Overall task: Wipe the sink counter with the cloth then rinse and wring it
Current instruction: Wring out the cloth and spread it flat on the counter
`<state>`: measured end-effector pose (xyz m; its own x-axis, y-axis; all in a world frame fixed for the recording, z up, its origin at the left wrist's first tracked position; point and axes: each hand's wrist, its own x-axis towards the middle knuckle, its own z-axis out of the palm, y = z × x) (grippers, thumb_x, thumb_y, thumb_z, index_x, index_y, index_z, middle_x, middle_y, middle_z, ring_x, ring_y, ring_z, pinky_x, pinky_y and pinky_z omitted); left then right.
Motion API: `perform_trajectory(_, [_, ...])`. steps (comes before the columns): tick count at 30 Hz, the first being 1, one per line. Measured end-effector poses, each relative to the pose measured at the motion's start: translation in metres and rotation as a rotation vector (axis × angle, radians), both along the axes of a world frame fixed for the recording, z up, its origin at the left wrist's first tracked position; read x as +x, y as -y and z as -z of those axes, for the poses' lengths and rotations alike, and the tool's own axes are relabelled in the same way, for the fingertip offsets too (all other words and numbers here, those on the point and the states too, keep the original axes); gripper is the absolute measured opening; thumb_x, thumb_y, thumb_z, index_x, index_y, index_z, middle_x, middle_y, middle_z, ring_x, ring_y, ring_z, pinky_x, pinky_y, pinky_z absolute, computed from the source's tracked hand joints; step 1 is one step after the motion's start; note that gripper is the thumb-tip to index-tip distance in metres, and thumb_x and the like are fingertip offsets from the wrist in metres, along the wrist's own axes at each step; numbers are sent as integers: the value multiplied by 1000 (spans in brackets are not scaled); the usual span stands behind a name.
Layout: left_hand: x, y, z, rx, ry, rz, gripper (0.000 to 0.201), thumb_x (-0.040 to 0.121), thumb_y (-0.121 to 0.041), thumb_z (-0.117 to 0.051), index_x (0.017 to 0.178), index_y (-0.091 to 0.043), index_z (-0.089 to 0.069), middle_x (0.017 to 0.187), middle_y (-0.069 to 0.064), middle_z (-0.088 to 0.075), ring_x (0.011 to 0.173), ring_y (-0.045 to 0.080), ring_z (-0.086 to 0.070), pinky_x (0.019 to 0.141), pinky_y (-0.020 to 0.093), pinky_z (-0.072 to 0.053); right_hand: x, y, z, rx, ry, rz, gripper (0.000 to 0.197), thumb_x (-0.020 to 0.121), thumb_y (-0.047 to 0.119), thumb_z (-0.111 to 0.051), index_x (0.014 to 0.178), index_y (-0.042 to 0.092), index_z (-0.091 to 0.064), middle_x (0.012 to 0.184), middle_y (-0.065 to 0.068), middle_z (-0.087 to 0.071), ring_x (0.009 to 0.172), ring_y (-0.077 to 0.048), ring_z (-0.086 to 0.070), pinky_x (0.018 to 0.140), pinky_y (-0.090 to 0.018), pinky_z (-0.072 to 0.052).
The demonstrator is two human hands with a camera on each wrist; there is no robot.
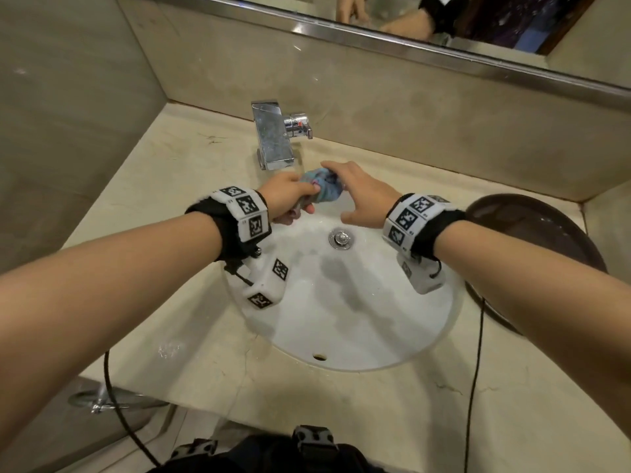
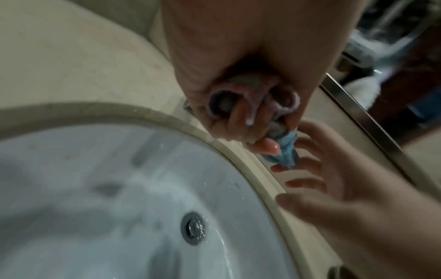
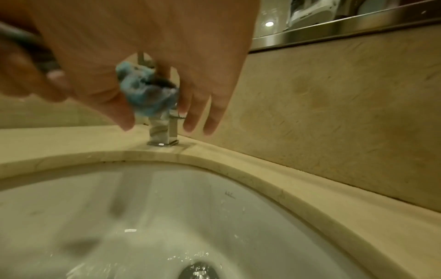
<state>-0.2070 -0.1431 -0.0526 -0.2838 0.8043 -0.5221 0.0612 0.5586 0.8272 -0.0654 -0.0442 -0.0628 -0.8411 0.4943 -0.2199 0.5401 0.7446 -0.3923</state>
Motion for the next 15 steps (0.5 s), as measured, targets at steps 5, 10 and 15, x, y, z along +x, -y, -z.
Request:
perform_trajectory(5, [10, 3, -5, -5, 353, 128, 13, 99, -25, -39, 100, -16, -47, 64, 7, -50, 30, 5, -31, 33, 8, -22, -2, 13, -1, 137, -12, 28, 68, 83, 25, -66, 140, 19, -32, 131, -9, -44, 105, -31, -57, 72, -33, -45])
perform_trajectory(10, [12, 5, -6, 15, -456, 475, 18, 87, -26, -60, 99, -15, -51, 73, 3, -56, 59, 17, -50, 46, 18, -42, -7, 15, -14, 320, 189, -21, 28, 90, 29, -52, 115, 16, -55, 112, -9, -62, 100, -32, -61, 71, -30, -38])
perform_trajectory(15, [13, 5, -2, 153, -1076, 628, 39, 83, -33, -57, 114, -13, -43, 103, 9, -62, 74, 23, -48, 62, 29, -35, -16, 7, -16, -40, 276, 31, 20, 84, 27, -62, 84, 8, -64, 73, -7, -57, 68, -23, -49, 61, -26, -36])
